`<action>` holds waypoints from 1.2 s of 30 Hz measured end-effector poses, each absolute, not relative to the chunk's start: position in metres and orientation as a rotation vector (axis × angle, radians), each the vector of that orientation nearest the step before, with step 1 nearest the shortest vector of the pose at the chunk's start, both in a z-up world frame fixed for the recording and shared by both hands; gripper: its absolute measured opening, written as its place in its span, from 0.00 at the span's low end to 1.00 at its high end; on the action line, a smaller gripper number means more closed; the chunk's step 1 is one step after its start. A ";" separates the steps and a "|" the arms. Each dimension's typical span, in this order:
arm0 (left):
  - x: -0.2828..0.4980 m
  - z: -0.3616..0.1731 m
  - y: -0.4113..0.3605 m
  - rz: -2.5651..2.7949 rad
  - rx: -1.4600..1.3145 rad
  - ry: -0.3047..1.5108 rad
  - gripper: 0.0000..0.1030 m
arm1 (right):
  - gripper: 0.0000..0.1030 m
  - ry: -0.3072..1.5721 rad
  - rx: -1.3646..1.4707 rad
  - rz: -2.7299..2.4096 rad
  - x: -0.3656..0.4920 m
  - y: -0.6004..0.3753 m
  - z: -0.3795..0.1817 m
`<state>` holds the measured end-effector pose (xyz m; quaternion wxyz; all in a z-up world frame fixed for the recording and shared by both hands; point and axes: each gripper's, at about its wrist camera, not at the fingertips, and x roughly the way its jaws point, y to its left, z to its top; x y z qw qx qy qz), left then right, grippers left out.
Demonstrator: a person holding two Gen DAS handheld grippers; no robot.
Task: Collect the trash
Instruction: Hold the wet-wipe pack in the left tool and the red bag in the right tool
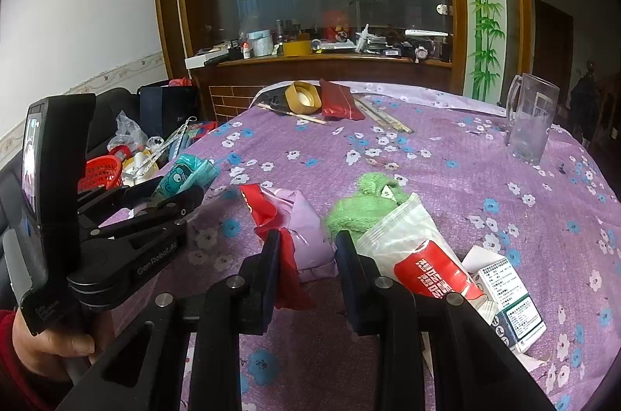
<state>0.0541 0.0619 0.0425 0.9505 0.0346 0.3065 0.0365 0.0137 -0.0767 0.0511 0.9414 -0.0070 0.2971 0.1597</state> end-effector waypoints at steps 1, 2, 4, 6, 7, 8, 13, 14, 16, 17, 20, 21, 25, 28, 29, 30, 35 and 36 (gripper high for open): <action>0.054 0.043 0.062 0.075 0.070 0.623 0.38 | 0.30 0.607 -0.015 0.325 0.014 -0.077 0.051; 0.054 0.042 0.062 0.074 0.070 0.623 0.38 | 0.30 0.608 -0.014 0.324 0.014 -0.077 0.051; 0.054 0.042 0.062 0.075 0.071 0.623 0.38 | 0.30 0.609 -0.013 0.324 0.015 -0.077 0.051; 0.053 0.043 0.063 0.076 0.072 0.621 0.38 | 0.30 0.609 -0.014 0.324 0.015 -0.078 0.051; 0.053 0.043 0.063 0.076 0.073 0.620 0.38 | 0.30 0.608 -0.014 0.325 0.015 -0.078 0.051; 0.052 0.044 0.064 0.076 0.073 0.619 0.38 | 0.30 0.607 -0.014 0.325 0.015 -0.078 0.051; 0.053 0.046 0.068 0.079 0.075 0.619 0.38 | 0.30 0.609 -0.014 0.325 0.016 -0.080 0.051; 0.052 0.045 0.066 0.079 0.077 0.618 0.38 | 0.30 0.609 -0.013 0.325 0.016 -0.080 0.051; 0.052 0.045 0.066 0.079 0.077 0.617 0.38 | 0.30 0.608 -0.013 0.326 0.016 -0.080 0.051; 0.052 0.045 0.066 0.078 0.077 0.617 0.38 | 0.30 0.609 -0.013 0.326 0.016 -0.080 0.051; 0.052 0.045 0.066 0.078 0.078 0.617 0.38 | 0.30 0.612 -0.016 0.327 0.016 -0.080 0.051; 0.052 0.045 0.066 0.078 0.078 0.617 0.38 | 0.30 0.611 -0.016 0.327 0.016 -0.080 0.051; 0.052 0.046 0.068 0.079 0.079 0.616 0.39 | 0.30 0.611 -0.015 0.326 0.016 -0.079 0.050; 0.052 0.046 0.066 0.081 0.078 0.617 0.39 | 0.30 0.611 -0.016 0.326 0.016 -0.080 0.050; 0.052 0.046 0.066 0.081 0.079 0.616 0.39 | 0.30 0.612 -0.016 0.325 0.016 -0.080 0.050; 0.052 0.046 0.067 0.081 0.078 0.616 0.39 | 0.30 0.612 -0.015 0.325 0.016 -0.080 0.050; 0.052 0.046 0.066 0.081 0.080 0.617 0.39 | 0.30 0.611 -0.015 0.327 0.016 -0.080 0.051; 0.051 0.046 0.067 0.082 0.082 0.617 0.39 | 0.30 0.611 -0.015 0.327 0.016 -0.080 0.050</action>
